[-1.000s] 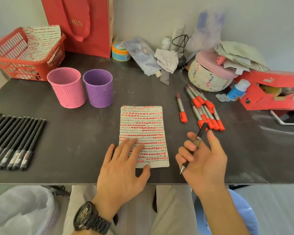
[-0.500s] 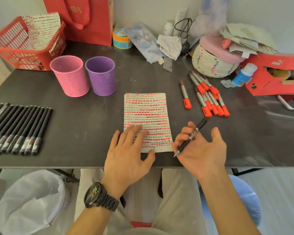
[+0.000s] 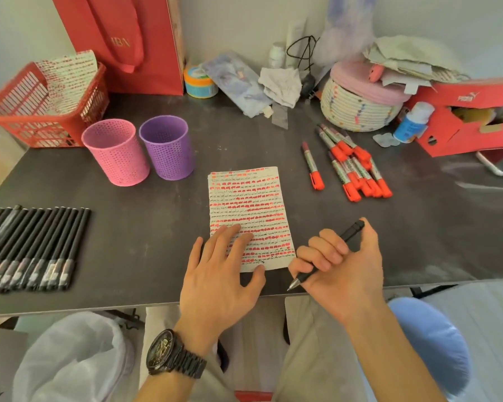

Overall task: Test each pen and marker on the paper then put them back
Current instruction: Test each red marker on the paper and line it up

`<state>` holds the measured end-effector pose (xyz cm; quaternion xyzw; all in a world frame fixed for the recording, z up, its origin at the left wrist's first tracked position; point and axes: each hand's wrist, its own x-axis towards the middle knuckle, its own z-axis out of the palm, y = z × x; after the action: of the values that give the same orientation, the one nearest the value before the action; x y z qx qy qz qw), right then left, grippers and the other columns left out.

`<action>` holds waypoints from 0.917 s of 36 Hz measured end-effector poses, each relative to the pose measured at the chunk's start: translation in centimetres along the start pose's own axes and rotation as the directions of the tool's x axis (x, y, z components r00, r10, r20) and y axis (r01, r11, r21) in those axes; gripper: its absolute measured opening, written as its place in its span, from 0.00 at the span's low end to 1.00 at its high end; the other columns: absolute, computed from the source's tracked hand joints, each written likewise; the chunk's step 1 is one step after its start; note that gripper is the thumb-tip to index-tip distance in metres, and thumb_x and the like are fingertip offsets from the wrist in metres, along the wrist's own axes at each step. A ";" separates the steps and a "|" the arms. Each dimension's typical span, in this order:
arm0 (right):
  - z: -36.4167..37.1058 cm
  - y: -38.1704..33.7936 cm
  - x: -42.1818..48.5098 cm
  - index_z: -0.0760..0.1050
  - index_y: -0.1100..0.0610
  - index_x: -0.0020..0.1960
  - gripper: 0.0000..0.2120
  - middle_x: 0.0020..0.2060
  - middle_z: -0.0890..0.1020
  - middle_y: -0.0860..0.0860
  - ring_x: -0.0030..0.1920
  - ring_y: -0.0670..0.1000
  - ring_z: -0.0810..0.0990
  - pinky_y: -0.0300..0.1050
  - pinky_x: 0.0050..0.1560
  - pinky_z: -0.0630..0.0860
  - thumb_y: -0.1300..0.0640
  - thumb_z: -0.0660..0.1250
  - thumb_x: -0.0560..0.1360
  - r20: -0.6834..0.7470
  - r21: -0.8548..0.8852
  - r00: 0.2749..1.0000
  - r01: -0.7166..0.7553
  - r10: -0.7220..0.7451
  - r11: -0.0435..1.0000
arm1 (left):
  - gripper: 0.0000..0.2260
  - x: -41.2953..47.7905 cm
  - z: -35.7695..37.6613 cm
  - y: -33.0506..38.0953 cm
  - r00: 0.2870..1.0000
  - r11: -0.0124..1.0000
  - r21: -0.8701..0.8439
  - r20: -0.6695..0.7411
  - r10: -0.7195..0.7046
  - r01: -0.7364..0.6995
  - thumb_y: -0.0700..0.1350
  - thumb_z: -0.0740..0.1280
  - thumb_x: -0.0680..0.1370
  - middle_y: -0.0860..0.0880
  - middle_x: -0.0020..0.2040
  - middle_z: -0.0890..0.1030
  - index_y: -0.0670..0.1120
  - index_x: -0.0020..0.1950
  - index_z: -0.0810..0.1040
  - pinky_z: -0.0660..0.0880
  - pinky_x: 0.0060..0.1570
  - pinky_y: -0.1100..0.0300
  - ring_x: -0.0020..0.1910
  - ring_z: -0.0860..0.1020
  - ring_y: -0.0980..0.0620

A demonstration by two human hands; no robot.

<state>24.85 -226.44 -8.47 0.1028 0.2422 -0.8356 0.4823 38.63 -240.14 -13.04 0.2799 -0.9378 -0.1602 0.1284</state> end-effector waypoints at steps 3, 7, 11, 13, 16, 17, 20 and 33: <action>-0.1 -0.3 -0.3 0.65 0.53 0.32 0.26 0.24 0.61 0.45 0.24 0.47 0.59 0.42 0.30 0.62 0.34 0.57 0.77 0.009 -0.008 1.000 -0.029 0.029 1.000 | 0.26 -0.1 -0.2 0.1 1.000 1.000 0.004 -0.002 -0.001 0.001 0.63 0.57 0.77 0.53 0.74 0.71 0.54 0.71 0.74 0.59 0.77 0.45 0.74 0.69 0.49; -0.7 -1.0 -1.5 0.73 0.55 0.36 0.19 0.26 0.64 0.45 0.25 0.45 0.61 0.40 0.28 0.64 0.45 0.58 0.81 -0.038 -0.070 0.999 -0.024 0.021 0.997 | 0.26 0.0 -0.3 0.1 1.000 1.000 -0.010 0.006 -0.028 0.028 0.62 0.59 0.77 0.51 0.76 0.69 0.53 0.72 0.73 0.58 0.77 0.46 0.77 0.64 0.48; -2.1 -1.8 -3.6 0.81 0.58 0.43 0.14 0.31 0.68 0.47 0.29 0.47 0.65 0.40 0.31 0.66 0.51 0.61 0.78 -0.081 -0.133 0.996 0.015 -0.026 0.991 | 0.26 0.0 -0.6 0.2 0.999 0.996 -0.086 -0.018 -0.040 0.038 0.59 0.60 0.76 0.49 0.76 0.69 0.50 0.72 0.74 0.61 0.76 0.46 0.77 0.63 0.46; -3.3 -2.2 -5.1 0.84 0.59 0.45 0.15 0.33 0.70 0.49 0.30 0.47 0.67 0.40 0.31 0.68 0.54 0.60 0.77 -0.104 -0.160 0.993 0.038 -0.055 0.986 | 0.26 0.0 -1.0 0.4 0.998 0.992 -0.121 -0.049 -0.030 0.024 0.58 0.59 0.76 0.48 0.75 0.69 0.50 0.72 0.73 0.63 0.74 0.44 0.76 0.64 0.45; -6.0 -2.9 -7.8 0.85 0.59 0.51 0.14 0.34 0.72 0.49 0.29 0.47 0.68 0.40 0.27 0.69 0.55 0.62 0.77 -0.138 -0.190 0.989 0.030 -0.057 0.981 | 0.25 0.4 -1.4 1.4 0.994 0.992 -0.120 -0.109 0.027 -0.040 0.57 0.60 0.77 0.46 0.75 0.70 0.49 0.71 0.74 0.64 0.73 0.41 0.76 0.65 0.42; -7.0 -3.1 -8.7 0.84 0.57 0.55 0.14 0.34 0.72 0.49 0.27 0.47 0.67 0.39 0.24 0.67 0.53 0.63 0.77 -0.152 -0.200 0.987 0.012 -0.043 0.980 | 0.25 0.7 -1.5 2.0 0.992 0.991 -0.108 -0.113 0.062 -0.074 0.57 0.60 0.77 0.46 0.75 0.70 0.49 0.71 0.74 0.64 0.72 0.40 0.76 0.65 0.42; -10.8 -3.4 -10.9 0.82 0.50 0.60 0.16 0.30 0.68 0.47 0.22 0.43 0.59 0.36 0.19 0.54 0.46 0.65 0.77 -0.216 -0.224 0.976 -0.026 -0.024 0.974 | 0.24 2.0 -1.4 4.5 0.979 0.977 -0.095 -0.087 0.183 -0.191 0.56 0.61 0.77 0.47 0.75 0.70 0.49 0.72 0.73 0.64 0.72 0.39 0.76 0.64 0.42; -29.1 -3.7 -12.0 0.78 0.65 0.61 0.13 0.41 0.84 0.56 0.25 0.48 0.69 0.39 0.22 0.67 0.60 0.63 0.80 -0.677 -0.198 0.715 0.050 -0.173 0.979 | 0.28 8.0 5.4 17.9 0.671 0.720 -0.052 0.323 0.668 -0.692 0.61 0.60 0.80 0.51 0.81 0.59 0.55 0.79 0.63 0.50 0.78 0.48 0.81 0.53 0.50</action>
<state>26.00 -201.16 -27.53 0.3516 0.4786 -0.7414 0.3125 21.67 -229.25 -10.07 -0.1146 -0.9874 -0.1085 0.0149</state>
